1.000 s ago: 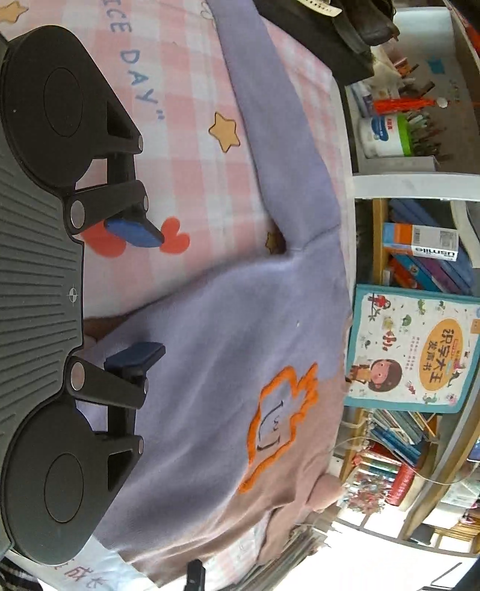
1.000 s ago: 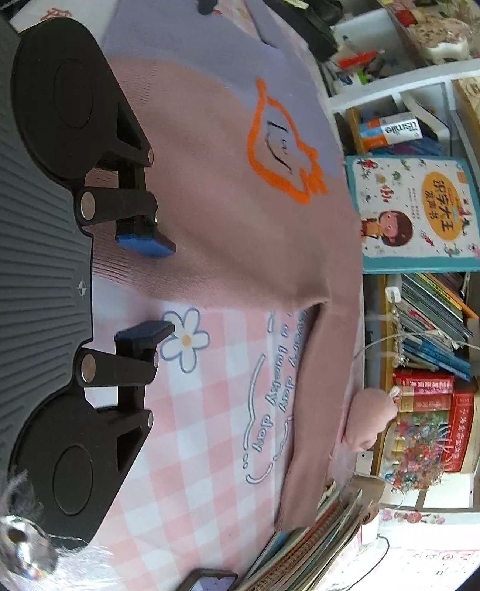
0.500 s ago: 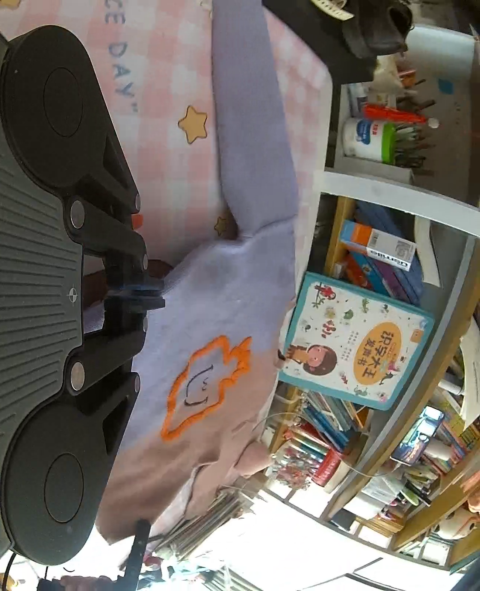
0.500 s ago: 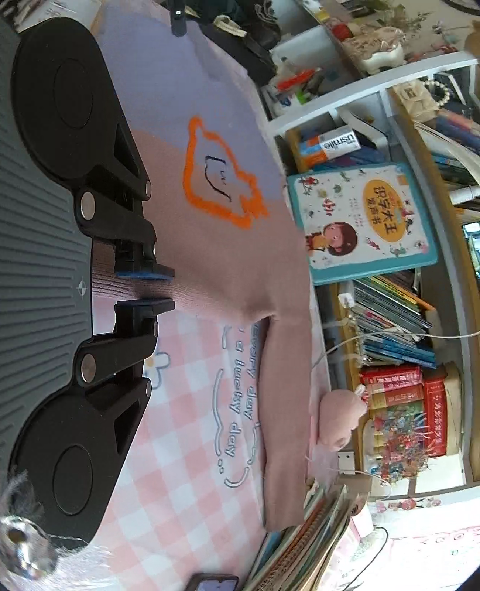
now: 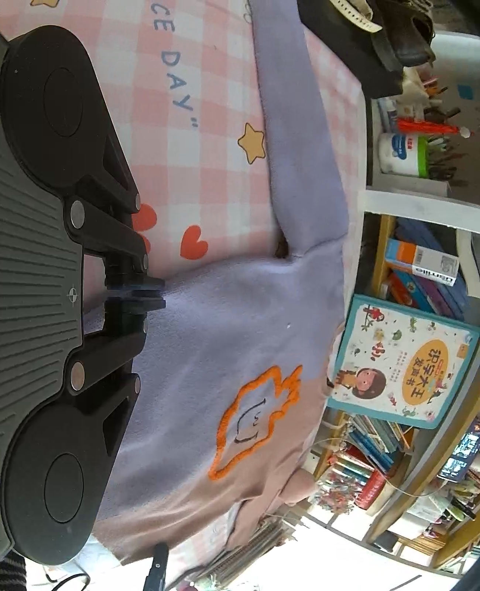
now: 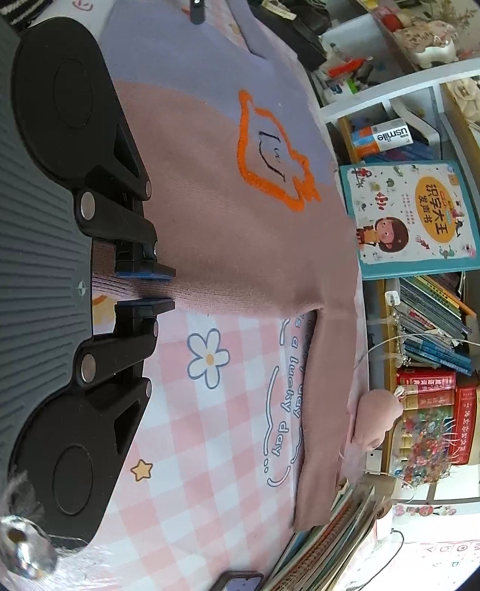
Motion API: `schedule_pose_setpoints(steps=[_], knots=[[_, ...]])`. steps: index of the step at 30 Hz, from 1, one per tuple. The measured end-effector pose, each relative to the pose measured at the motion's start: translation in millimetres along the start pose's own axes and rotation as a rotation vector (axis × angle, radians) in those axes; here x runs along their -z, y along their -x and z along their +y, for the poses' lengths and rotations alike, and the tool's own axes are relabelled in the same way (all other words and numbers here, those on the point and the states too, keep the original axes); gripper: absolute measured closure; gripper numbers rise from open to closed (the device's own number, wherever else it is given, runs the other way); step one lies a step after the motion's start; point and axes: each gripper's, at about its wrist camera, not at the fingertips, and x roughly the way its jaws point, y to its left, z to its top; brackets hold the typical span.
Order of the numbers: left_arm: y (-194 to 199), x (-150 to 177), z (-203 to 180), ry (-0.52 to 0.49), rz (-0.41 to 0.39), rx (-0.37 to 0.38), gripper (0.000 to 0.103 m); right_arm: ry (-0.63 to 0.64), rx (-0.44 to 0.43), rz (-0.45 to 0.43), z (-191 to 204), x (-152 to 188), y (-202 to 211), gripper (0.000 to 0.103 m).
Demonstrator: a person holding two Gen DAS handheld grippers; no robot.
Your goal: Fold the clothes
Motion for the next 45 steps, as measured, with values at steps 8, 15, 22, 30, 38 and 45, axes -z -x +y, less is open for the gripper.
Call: schedule_pose_setpoints(steps=[8, 15, 22, 30, 38, 45], knots=[[1, 1, 4, 0.011, -0.008, -0.005, 0.101, -0.003, 0.008, -0.007, 4, 3, 1, 0.093], [1, 4, -1, -0.004, -0.020, -0.020, 0.100, 0.039, 0.032, -0.033, 11, 8, 2, 0.089], [8, 14, -26, -0.140, -0.052, -0.088, 0.049, 0.157, 0.105, -0.068, 26, 10, 4, 0.055], [26, 9, -48, -0.238, -0.208, -0.113, 0.013, 0.207, 0.002, -0.187, 54, -3, 4, 0.019], [21, 2, -35, -0.197, -0.245, -0.187, 0.012, 0.319, -0.164, -0.237, 109, -18, -23, 0.013], [16, -3, -21, -0.166, -0.270, -0.263, 0.012, 0.345, -0.264, -0.249, 144, -33, -47, 0.010]])
